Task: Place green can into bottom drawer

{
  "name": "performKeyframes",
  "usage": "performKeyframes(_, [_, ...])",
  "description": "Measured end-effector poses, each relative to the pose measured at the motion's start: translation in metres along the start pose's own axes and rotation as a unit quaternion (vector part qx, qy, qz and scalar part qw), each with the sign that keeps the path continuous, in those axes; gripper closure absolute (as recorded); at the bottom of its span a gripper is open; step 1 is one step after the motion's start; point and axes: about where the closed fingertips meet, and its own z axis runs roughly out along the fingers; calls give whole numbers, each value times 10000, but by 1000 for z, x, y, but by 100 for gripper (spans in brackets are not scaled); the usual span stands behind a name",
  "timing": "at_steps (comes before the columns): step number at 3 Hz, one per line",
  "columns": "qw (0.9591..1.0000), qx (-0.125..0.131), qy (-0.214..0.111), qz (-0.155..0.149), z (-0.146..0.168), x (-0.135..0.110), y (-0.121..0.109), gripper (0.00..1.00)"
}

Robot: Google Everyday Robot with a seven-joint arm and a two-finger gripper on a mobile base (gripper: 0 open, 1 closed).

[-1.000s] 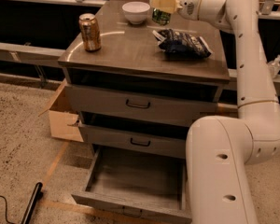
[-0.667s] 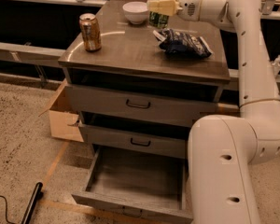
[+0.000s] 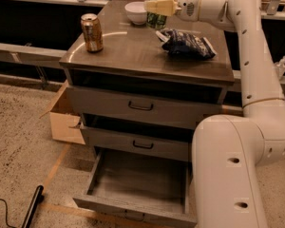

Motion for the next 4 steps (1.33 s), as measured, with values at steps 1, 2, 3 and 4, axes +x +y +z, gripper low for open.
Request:
performKeyframes(1, [9997,-73,-231,-47,5,-30,23,100])
performKeyframes(2, [9956,182,-771,-499,-37,-104,64,100])
performKeyframes(3, [9918,198,-1085,-641,-71,-127,113,100])
performKeyframes(4, [9933,-200,-1046,-442,-50,-92,149,100])
